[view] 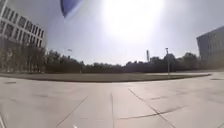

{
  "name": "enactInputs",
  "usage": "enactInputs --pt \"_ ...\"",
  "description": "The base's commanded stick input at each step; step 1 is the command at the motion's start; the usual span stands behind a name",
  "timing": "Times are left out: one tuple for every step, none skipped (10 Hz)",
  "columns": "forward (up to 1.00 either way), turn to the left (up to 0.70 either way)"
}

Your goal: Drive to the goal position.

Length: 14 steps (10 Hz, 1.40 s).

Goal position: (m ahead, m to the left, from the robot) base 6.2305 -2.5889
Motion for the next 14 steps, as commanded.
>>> enactInputs --pt "0.7 0.0" --pt "0.7 0.0" --pt "0.7 0.0" --pt "0.7 0.0" --pt "0.7 0.0" --pt "0.7 0.0" --pt "0.7 0.0" --pt "0.7 0.0" --pt "0.7 0.0" --pt "0.7 0.0" --pt "0.7 0.0" --pt "0.7 0.0" --pt "0.7 -0.25" --pt "0.7 -0.35"
